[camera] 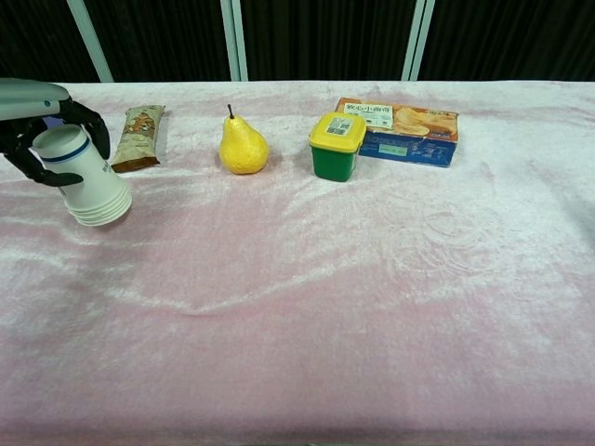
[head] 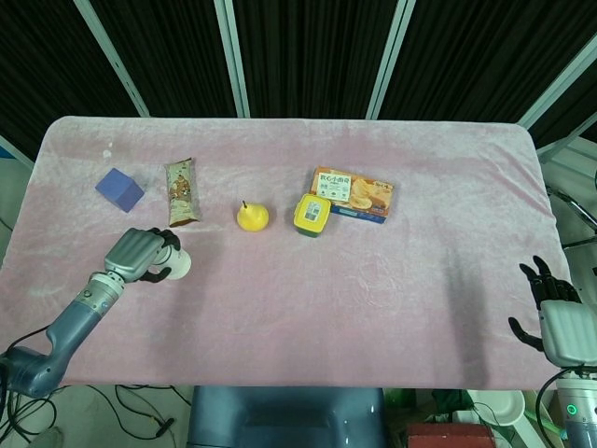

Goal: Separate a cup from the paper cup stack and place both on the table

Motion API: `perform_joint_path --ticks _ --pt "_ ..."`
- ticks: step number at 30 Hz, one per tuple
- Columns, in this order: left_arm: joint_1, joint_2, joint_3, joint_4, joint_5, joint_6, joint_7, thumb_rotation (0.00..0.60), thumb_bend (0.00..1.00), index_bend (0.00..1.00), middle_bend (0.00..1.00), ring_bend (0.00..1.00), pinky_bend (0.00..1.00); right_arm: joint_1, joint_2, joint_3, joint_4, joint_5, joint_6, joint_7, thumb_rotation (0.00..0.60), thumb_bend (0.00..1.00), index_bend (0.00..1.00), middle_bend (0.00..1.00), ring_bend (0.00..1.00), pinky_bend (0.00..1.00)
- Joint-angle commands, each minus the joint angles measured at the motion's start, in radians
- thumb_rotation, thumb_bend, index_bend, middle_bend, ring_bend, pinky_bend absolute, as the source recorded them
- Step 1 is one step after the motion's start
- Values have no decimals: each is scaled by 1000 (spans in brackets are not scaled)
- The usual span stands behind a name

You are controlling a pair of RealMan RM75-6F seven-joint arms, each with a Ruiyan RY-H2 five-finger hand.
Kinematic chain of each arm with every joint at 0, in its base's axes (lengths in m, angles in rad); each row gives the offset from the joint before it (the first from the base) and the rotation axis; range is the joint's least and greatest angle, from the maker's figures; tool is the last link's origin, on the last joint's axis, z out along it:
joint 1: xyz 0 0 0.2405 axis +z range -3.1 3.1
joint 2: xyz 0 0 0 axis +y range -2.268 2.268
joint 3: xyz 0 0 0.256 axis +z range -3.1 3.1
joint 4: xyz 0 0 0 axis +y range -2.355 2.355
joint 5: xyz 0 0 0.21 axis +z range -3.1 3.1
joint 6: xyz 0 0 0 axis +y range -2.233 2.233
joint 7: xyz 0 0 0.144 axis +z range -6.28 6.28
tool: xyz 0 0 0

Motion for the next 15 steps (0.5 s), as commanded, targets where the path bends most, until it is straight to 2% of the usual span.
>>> perform_joint_path --ticks 1,4,8,15 --pt "16 30 -34 -53 -38 29 -46 600 479 553 563 458 758 1 1 4 -2 -1 0 17 600 174 131 20 192 196" --pt "37 30 -98 -116 -72 58 -216 600 478 551 559 457 755 10 11 10 0 0 -19 72 600 170 131 21 192 196" --pt "37 34 -177 -193 -93 42 -429 600 478 545 554 454 742 56 56 45 7 -6 -75 210 600 164 135 41 197 196" --pt "3 -13 -262 -264 -129 -13 -642 600 478 546 549 440 721 144 115 117 43 -45 -107 413 600 163 160 46 198 196"
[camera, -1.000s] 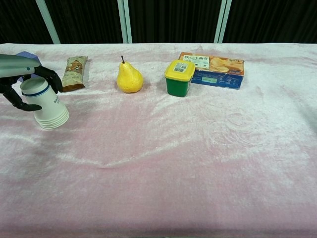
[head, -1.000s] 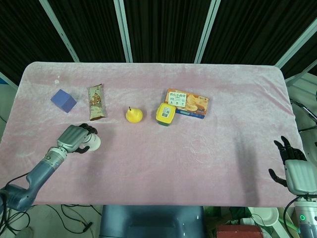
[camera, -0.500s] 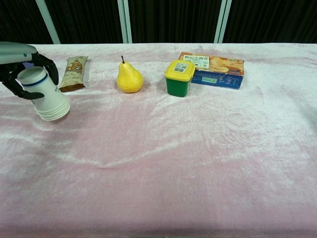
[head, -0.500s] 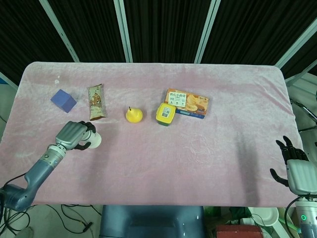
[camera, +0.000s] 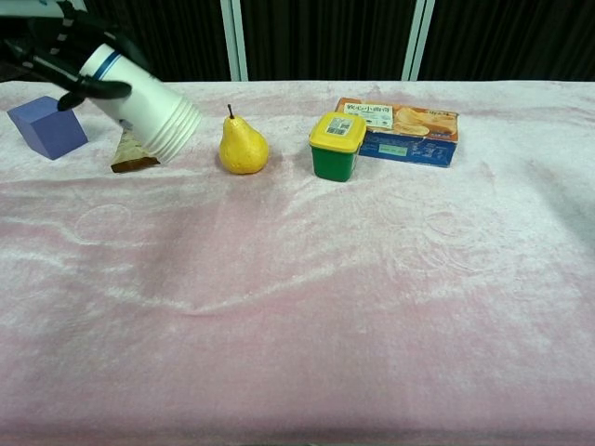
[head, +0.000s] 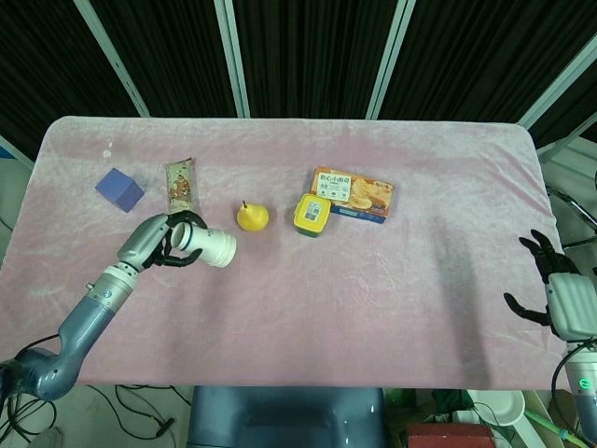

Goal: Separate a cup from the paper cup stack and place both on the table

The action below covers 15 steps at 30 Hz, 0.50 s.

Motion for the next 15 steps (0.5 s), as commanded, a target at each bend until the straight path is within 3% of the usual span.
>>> perform_joint_path --ticks 1,8,12,15 --pt "-29 -48 -87 -54 -48 -29 -130 600 478 547 550 439 720 64 50 46 25 -28 -40 120 600 163 163 46 198 195" --pt "-135 -119 -204 -11 -167 -99 -202 600 477 550 550 439 708 125 100 68 13 -56 -80 176 600 162 189 46 197 196" --pt "-168 -149 -299 -3 -263 -198 -372 600 478 550 546 430 699 155 92 87 -8 -69 -69 217 600 162 214 46 198 195" --pt "-169 -177 -349 26 -270 -273 -497 600 478 549 540 422 693 177 85 98 -26 -83 -59 245 600 163 237 46 197 195"
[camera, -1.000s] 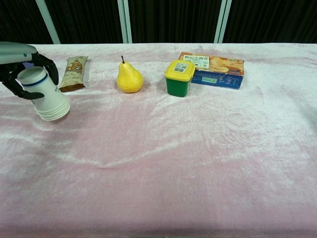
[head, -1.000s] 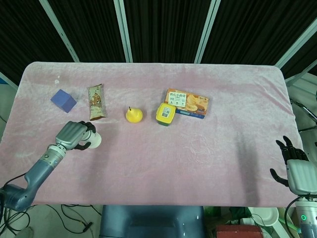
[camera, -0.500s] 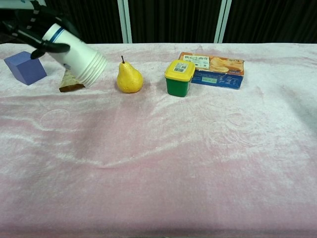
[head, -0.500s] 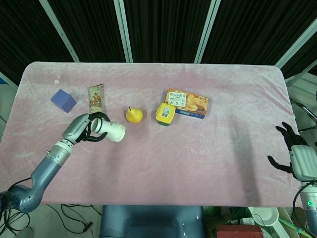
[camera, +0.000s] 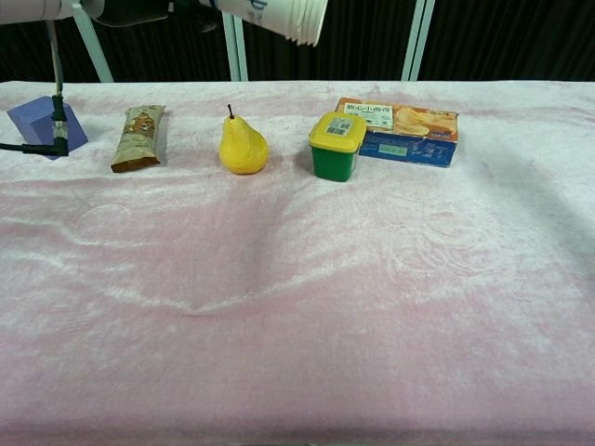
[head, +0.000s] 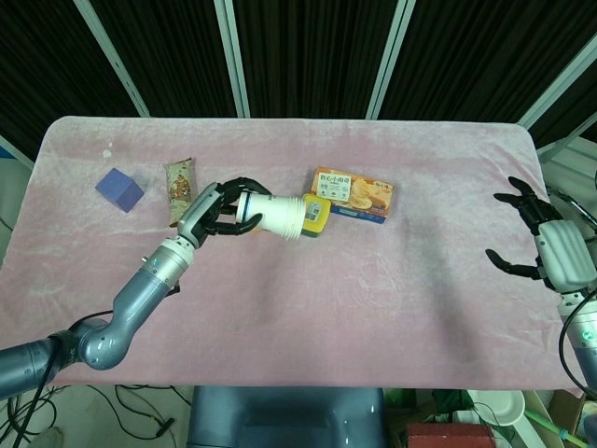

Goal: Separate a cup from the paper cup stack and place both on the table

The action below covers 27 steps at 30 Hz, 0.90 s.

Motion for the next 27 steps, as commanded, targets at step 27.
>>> perform_joint_path --ticks 27 --pt "-119 -137 -86 124 -99 -194 -171 600 473 538 523 413 691 274 -135 65 -111 -68 -52 -137 600 166 371 51 198 195"
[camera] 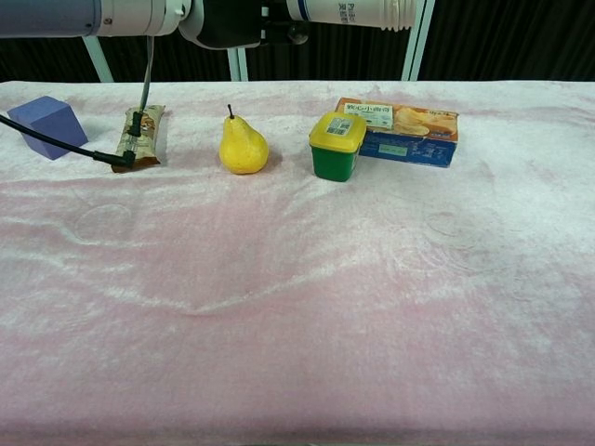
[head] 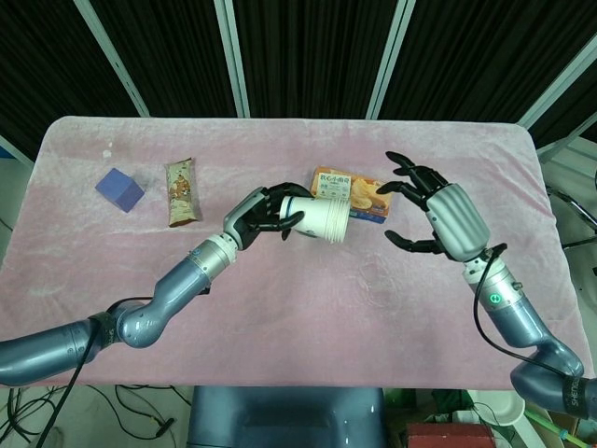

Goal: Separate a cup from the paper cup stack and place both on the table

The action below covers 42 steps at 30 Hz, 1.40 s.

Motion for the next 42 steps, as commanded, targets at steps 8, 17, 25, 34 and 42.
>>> perform_joint_path --ticks 8,17,25,34,42 --pt "-8 -8 6 -18 -38 0 31 600 472 538 522 413 691 41 -116 -14 42 -6 40 -108 600 166 424 55 198 195" --pt "-11 -20 1 -23 -39 -1 48 600 470 537 521 410 691 71 -163 -10 57 -9 58 -124 600 191 489 76 211 195" --pt "-1 -30 -7 -24 -39 -8 43 600 470 537 521 411 691 88 -185 -18 59 -13 64 -151 600 223 540 88 212 195" --pt "8 -36 -20 -35 -18 -22 39 600 470 537 520 411 691 105 -200 -26 66 -13 59 -160 600 236 563 89 212 195" --pt "19 -34 -23 -25 -20 -23 39 600 470 536 520 411 691 103 -196 -33 65 -12 71 -148 600 277 600 89 212 195"
